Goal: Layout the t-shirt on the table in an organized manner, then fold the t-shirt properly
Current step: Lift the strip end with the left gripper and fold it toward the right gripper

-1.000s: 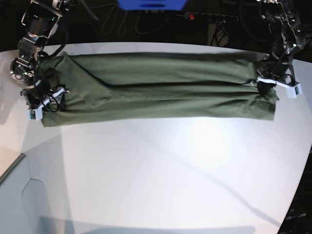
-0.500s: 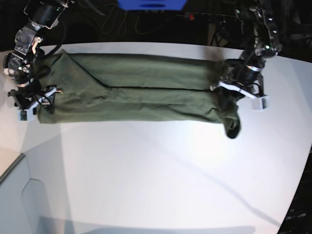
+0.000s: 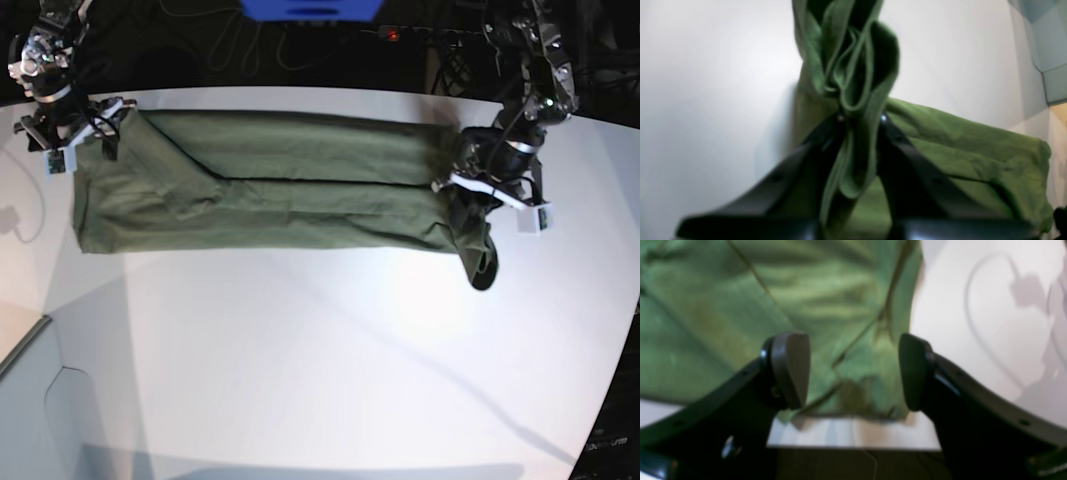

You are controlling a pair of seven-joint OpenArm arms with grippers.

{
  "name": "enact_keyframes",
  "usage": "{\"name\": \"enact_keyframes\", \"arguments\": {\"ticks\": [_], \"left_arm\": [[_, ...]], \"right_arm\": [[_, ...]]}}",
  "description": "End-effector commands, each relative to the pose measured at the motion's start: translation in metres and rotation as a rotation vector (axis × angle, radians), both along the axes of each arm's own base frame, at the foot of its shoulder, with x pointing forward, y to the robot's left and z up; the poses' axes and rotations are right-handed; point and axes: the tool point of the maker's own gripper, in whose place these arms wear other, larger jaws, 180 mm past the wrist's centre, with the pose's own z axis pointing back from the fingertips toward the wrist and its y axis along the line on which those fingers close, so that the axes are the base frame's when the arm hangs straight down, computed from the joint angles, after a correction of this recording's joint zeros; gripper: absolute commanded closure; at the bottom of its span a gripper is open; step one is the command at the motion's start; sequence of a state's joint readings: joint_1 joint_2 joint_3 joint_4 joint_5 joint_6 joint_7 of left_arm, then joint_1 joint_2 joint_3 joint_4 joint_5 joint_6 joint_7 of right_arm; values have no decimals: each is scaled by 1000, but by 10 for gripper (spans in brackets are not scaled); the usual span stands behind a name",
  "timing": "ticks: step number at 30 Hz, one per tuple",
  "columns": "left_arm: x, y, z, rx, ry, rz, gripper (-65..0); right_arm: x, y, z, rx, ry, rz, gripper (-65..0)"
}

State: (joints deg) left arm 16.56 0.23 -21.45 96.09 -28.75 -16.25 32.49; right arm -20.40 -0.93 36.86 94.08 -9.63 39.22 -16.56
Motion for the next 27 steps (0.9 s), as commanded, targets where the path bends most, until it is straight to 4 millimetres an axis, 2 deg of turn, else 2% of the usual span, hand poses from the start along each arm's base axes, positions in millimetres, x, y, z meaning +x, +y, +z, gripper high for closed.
{"name": "enact_keyframes", "arguments": {"ticks": [1,3,7,12,17,22,27], "left_arm": [[11,0,15,-8,-63,3,0],[12,-2,16,-9,-66,0,0],[14,-25,17,-27,-70,-57,0],[10,-72,15,-67,-64,-176,0],[0,-117,15,-97,-55,-290,0],[-15,-157,-9,-84,11,-390,0],[-18,-182,-24,-75,56,-407,0]], "right_arm": [[6,0,9,1,-40,18,-420],[5,1,9,1,-39,20,-419],[5,0,6,9,-34,13,-419],[6,0,5,12,-33,10,-419],[16,-1,10,8,-58,12,-419],[19,-2,13,4,-65,14,-419],[19,-2,13,4,-68,14,-419]]}}
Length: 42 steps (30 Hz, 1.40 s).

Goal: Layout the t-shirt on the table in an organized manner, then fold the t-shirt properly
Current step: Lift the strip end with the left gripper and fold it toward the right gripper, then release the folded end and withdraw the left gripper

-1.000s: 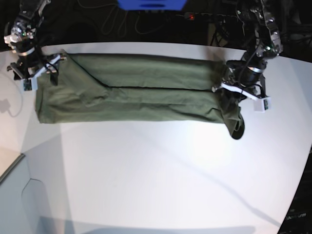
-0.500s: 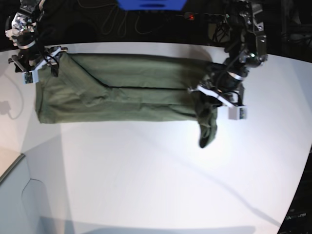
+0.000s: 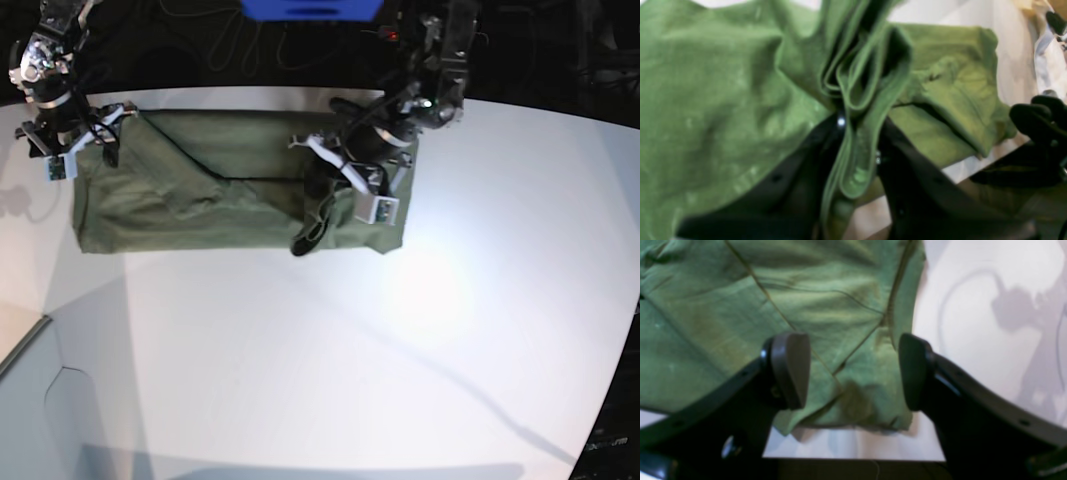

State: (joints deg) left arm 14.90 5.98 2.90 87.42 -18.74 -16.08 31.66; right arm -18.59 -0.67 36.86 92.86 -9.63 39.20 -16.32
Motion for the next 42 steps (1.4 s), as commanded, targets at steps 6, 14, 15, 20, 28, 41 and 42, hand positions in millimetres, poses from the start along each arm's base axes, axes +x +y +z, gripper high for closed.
{"name": "enact_keyframes", "arguments": {"ticks": [6,14,15,20,28,41,42], "left_arm": [[19,-19,17,-45,-53,6,0],[22,-45,27,-60,-84,-68,0],[22,-45,26,-60,-81,-68,0],[20,-47,12,-52,-39,-81,0],[18,-51,4,-56,-13,-97,-260],[20,-43,63,-164,-155,-183,-436],[24,-29,60,-154,-152,-155,-436]], "right_arm": [[9,-2,13,-5,-51,17,-419],[9,-1,13,-4,-51,18,-419],[9,-1,13,-4,-51,18,-419],[9,0,13,-3,-51,21,-419],[9,0,12,-3,-51,23,-419],[19,-8,21,-20,-78,9,-419],[20,-13,24,-25,-87,-4,-420]]}}
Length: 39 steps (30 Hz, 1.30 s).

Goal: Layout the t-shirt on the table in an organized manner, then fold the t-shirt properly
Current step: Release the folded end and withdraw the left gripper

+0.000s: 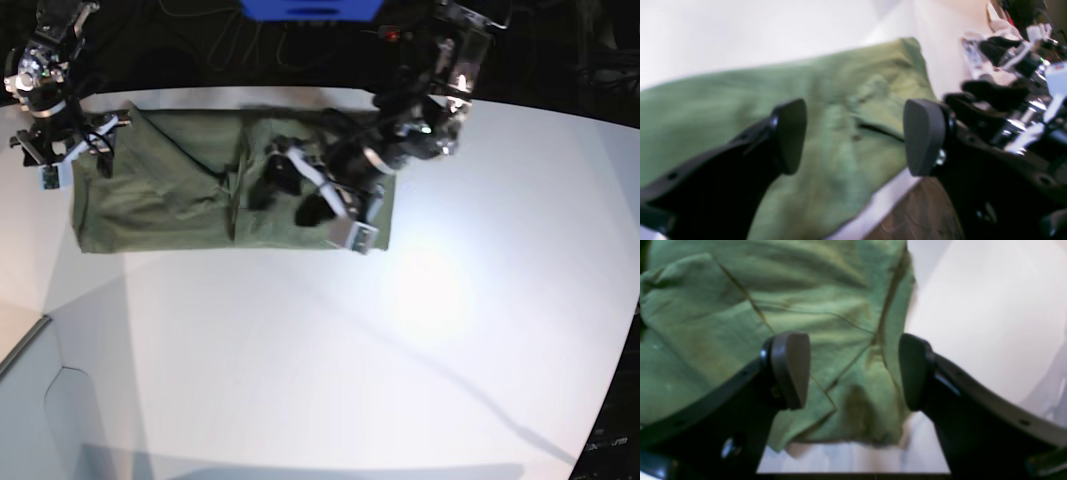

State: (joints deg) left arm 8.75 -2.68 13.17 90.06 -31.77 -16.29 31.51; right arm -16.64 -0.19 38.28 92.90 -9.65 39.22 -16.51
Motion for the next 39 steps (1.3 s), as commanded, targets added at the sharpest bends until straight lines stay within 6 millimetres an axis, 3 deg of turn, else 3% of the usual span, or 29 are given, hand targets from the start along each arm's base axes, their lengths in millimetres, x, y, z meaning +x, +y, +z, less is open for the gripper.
{"name": "enact_keyframes", "arguments": {"ticks": [1,5,11,16,21,29,39], "left_arm": [[11,12,10,-27,-30,40,-436],[20,70,-2,2,0,168,-436],[24,135,-12,66,16,308,-436],[24,171,-30,85,64,405,-436],[21,180,-39,95,90,424,-436],[22,179,-39,91,88,425,-436],[22,179,-39,92,86,426,-436]], "right_arm": [[15,-5,19,-11,-73,6,-421],[19,-25,30,-28,-109,-55,-423],[31,-32,38,-38,-134,-60,-430],[35,-41,17,5,-35,-125,-456],[35,-49,-16,67,66,-144,-456],[26,-50,-50,137,150,-156,-457],[25,-42,-67,187,184,-158,-428]]}}
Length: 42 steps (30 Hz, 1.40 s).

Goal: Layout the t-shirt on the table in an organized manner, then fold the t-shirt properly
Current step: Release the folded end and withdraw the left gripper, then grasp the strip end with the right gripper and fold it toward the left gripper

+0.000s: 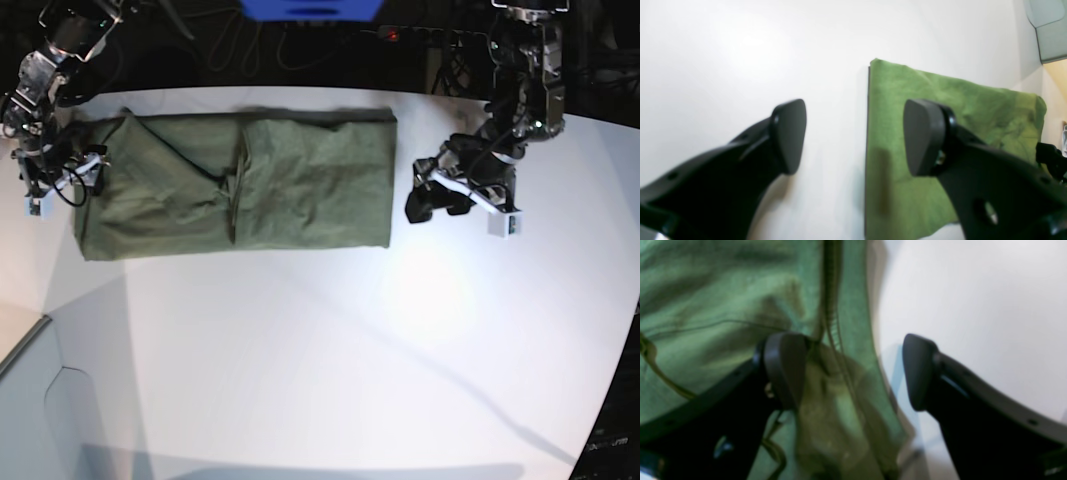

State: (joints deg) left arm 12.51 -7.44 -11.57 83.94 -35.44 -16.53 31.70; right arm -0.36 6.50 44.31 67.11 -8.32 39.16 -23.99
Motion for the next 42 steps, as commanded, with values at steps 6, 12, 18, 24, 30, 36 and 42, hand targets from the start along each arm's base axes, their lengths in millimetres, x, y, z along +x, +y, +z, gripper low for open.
{"name": "enact_keyframes", "arguments": {"ticks": [6,12,18,24,30,36,42], "left_arm": [[8,1,12,-7,-49,0,-436],[8,1,12,-7,-49,2,-436],[8,3,12,-2,-46,2,-436],[8,3,12,-2,-46,3,-436],[8,3,12,1,-46,3,-436],[1,6,-9,-10,11,16,-436],[-4,7,-18,-7,39,17,-436]], "right_arm": [[1,15,-7,5,45,70,-129],[6,27,-7,0,53,117,0],[10,24,18,-61,-5,124,0],[13,47,70,-153,-131,149,0],[11,83,101,-159,-216,164,0],[12,147,112,-121,-251,325,0],[18,242,117,-13,-299,562,0]]}}
